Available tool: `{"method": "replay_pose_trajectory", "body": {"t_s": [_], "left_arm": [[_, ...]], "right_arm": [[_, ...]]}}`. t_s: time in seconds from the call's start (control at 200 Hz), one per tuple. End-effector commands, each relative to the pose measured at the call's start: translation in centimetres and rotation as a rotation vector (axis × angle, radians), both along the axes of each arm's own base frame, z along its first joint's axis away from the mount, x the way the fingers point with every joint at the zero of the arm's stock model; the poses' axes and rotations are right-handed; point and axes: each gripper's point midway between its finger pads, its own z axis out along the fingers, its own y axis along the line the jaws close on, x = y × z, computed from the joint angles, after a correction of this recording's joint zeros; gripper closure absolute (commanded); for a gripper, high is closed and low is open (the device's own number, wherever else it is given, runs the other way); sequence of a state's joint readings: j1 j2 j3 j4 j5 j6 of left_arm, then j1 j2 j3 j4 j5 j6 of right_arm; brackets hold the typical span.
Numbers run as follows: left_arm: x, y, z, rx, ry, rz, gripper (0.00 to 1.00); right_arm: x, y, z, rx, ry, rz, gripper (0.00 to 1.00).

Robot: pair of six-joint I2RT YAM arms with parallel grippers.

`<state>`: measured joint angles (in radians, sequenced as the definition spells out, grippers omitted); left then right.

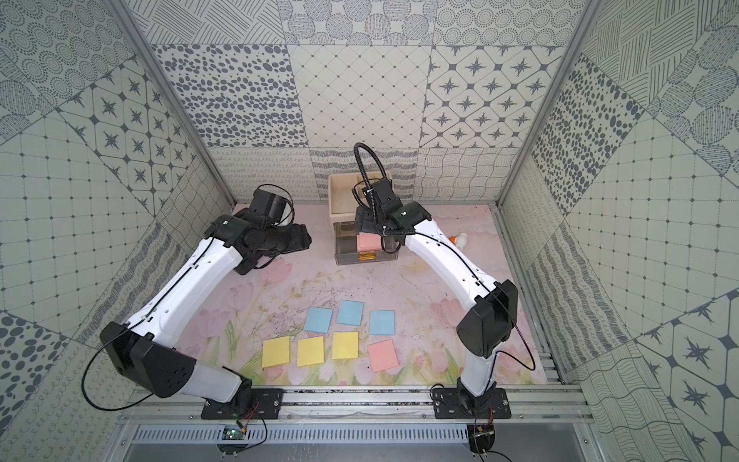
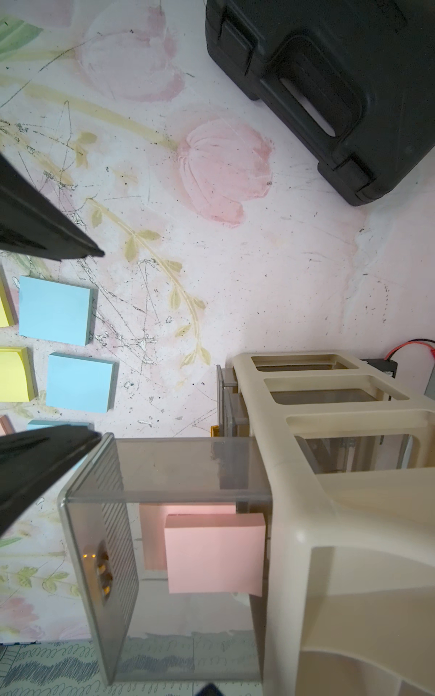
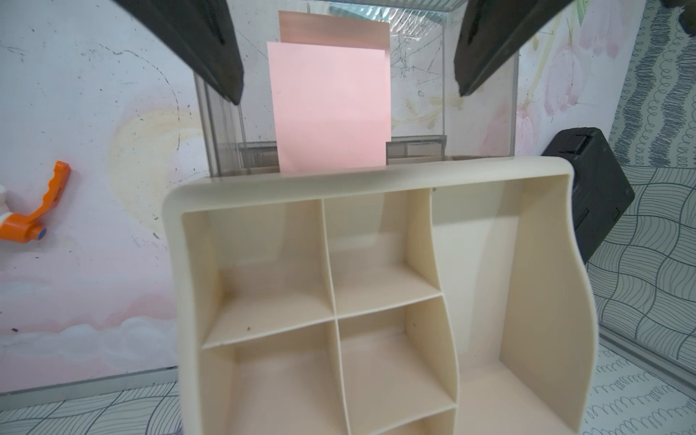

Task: Please put the sticky notes in the drawer by color
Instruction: Place the sticky notes in the drawer, then pick up the sticky notes from the center of the board.

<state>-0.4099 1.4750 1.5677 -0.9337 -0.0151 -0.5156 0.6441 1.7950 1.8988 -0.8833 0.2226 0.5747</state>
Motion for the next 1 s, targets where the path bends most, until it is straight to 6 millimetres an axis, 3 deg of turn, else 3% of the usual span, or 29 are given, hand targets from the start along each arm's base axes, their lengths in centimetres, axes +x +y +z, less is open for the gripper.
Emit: {"method": "replay_pose_trajectory", "body": {"t_s": [0.0, 0.135, 0.235, 0.565, 0.655, 0.991], "left_arm": [[-0.6, 0.8, 0.4, 0.024, -0.002, 0.006, 0.27], [-0.7, 0.8, 0.5, 0.020, -0.001, 0.005, 0.27], [-0.5, 0.7, 0.1, 0.019, 0.008, 0.013, 0.27], [-0.3, 0.7, -1.4, 0.011, 0.045, 0.043, 0.27], [-0.3, 1.1, -1.8, 0.030, 0.058, 0.061, 0.26], [-1.2, 1.8, -3.1, 0.035, 0.101, 0.083, 0.25]], "right_arm": [[-0.8, -1.0, 4.6, 0.003, -0.090, 0.006, 0.08], [-3.0, -2.6, 7.6, -0.026, -0.158, 0.007, 0.08], [-5.2, -3.3, 6.9, -0.081, -0.167, 0.022, 0.08], [-13.6, -8.2, -0.1, -0.063, -0.074, 0.019, 0.09], [-15.7, -9.2, -2.5, -0.125, -0.042, 0.018, 0.10], [-22.2, -5.3, -12.2, -0.166, 0.159, 0.155, 0.07]]}}
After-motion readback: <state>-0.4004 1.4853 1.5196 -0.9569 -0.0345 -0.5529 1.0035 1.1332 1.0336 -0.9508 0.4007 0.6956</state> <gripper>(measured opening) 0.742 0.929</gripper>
